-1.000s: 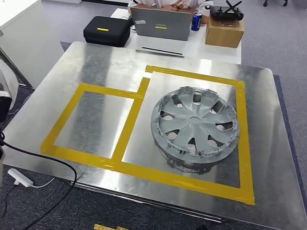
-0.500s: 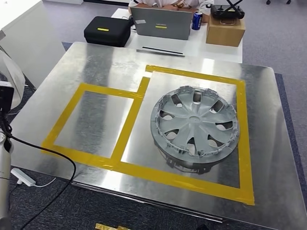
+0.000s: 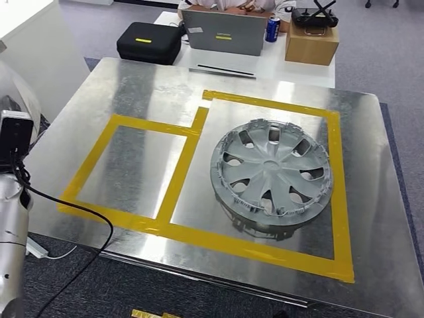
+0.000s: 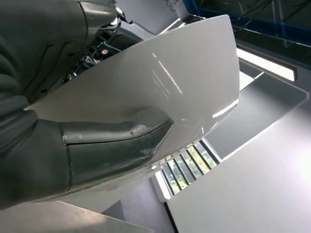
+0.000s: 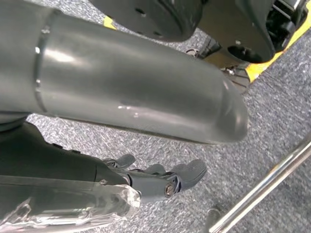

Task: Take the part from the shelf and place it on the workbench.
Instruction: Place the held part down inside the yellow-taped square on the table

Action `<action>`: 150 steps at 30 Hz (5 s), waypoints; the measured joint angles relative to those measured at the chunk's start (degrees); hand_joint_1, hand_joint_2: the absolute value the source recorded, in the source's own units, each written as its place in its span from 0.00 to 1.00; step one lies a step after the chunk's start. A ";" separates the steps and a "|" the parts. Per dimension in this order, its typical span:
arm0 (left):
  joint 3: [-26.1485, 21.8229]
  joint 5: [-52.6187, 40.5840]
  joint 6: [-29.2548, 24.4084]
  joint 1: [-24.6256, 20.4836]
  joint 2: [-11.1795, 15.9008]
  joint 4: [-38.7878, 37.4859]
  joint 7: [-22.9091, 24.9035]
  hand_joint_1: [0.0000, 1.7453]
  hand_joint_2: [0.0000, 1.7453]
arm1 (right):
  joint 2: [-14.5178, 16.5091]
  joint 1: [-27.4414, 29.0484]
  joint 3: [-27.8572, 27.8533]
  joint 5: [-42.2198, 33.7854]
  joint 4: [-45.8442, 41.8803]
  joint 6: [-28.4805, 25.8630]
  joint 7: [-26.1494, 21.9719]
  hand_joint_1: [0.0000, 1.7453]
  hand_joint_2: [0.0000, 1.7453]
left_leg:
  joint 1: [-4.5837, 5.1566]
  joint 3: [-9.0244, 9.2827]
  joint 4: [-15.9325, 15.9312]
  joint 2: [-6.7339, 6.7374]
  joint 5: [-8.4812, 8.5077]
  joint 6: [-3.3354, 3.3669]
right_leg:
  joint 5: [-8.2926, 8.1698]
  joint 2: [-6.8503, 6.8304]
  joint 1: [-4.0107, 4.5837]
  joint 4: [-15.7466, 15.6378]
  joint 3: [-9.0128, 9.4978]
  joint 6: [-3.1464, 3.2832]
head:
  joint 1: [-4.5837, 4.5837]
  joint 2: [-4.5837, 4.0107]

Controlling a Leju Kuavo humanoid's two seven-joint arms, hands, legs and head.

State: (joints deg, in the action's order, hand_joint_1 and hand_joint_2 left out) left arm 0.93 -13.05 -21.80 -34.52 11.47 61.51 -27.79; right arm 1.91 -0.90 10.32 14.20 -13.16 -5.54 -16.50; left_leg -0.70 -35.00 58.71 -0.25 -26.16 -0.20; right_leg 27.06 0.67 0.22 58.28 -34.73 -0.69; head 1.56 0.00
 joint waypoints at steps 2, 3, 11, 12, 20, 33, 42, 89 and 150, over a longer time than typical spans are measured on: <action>0.70 -0.64 -0.59 -0.67 -0.77 -0.01 -0.03 1.00 1.00 | -0.16 -0.16 0.13 0.05 -0.10 0.04 0.05 0.00 0.00 | -0.15 0.09 -0.24 0.00 0.16 0.76 | 1.34 -0.09 -0.11 1.93 -1.02 -0.63 | 0.21 0.00; 1.06 -0.85 -0.75 -1.07 -1.13 -0.02 -0.01 1.00 1.00 | -0.24 -0.25 0.24 0.06 -0.14 0.08 0.07 0.00 0.00 | -0.19 0.14 -0.32 0.02 0.22 1.06 | 2.75 -0.13 -0.20 4.56 -2.33 -0.90 | 0.33 0.00; 1.94 -1.29 -0.89 -1.74 -2.40 -0.24 0.03 1.00 1.00 | -0.31 -0.18 0.64 0.07 -0.21 0.18 0.25 0.00 0.00 | 0.33 0.22 -0.22 0.08 0.13 1.31 | 0.28 -0.17 -0.22 3.76 -2.15 -0.36 | 0.56 0.00; 1.95 -1.30 -0.89 -1.82 -2.42 -0.25 0.03 1.00 1.00 | -0.32 -0.25 0.69 0.07 -0.21 0.18 0.25 0.00 0.00 | 0.41 0.15 -0.21 0.06 0.16 1.09 | -0.27 -0.15 -0.14 1.37 -0.85 -0.17 | 0.52 0.00; 3.46 -1.89 -0.72 -2.95 -3.11 -0.89 0.10 1.00 1.00 | -0.39 -0.24 0.91 0.04 -0.39 0.27 0.26 0.00 0.00 | 0.18 -4.29 9.50 0.06 -5.60 -0.98 | -1.05 -0.13 -0.29 -0.93 0.28 1.29 | 0.09 0.00; 6.39 -2.90 -1.83 -4.16 -4.37 -4.63 -0.69 1.00 1.00 | -0.79 0.24 0.99 -1.00 -0.42 0.40 -0.70 0.00 0.00 | 0.05 0.51 -0.30 0.07 -0.15 0.97 | 0.61 -0.12 -0.16 1.80 -1.58 -0.78 | 0.30 0.00; 6.39 -2.44 -1.37 -3.87 -3.80 -7.43 -1.48 1.00 1.00 | -1.05 0.75 1.08 -1.50 -0.41 0.38 -1.34 0.00 0.00 | 0.35 0.58 -0.22 -0.10 -0.29 1.28 | -0.44 -0.22 -0.31 3.83 -3.07 -0.53 | 0.66 0.00; 5.96 2.83 4.25 -3.91 -3.54 -9.20 1.17 1.00 1.00 | -1.30 1.09 1.27 -3.02 -0.41 -0.44 -1.85 0.00 0.00 | 0.49 -2.14 4.92 0.03 -0.60 0.04 | -0.20 -0.03 -0.07 -0.06 0.40 1.34 | 0.40 0.00; 8.64 1.15 3.76 0.21 -5.24 -15.67 0.13 0.00 0.00 | -1.45 1.93 1.57 -4.61 -0.38 -0.78 -3.20 0.00 0.00 | 0.02 -2.57 6.57 0.04 -1.65 -1.08 | -0.17 -0.15 -0.66 -0.68 1.13 0.93 | 0.24 0.00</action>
State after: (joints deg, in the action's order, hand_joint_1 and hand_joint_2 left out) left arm 9.57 -11.90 -18.04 -34.31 6.23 45.83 -27.66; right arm 0.46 1.03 11.88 9.59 -13.54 -6.31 -19.69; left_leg -0.68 -37.57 65.28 -0.21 -27.81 -1.28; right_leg 26.88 0.52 -0.44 57.60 -33.60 0.24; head 1.80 0.00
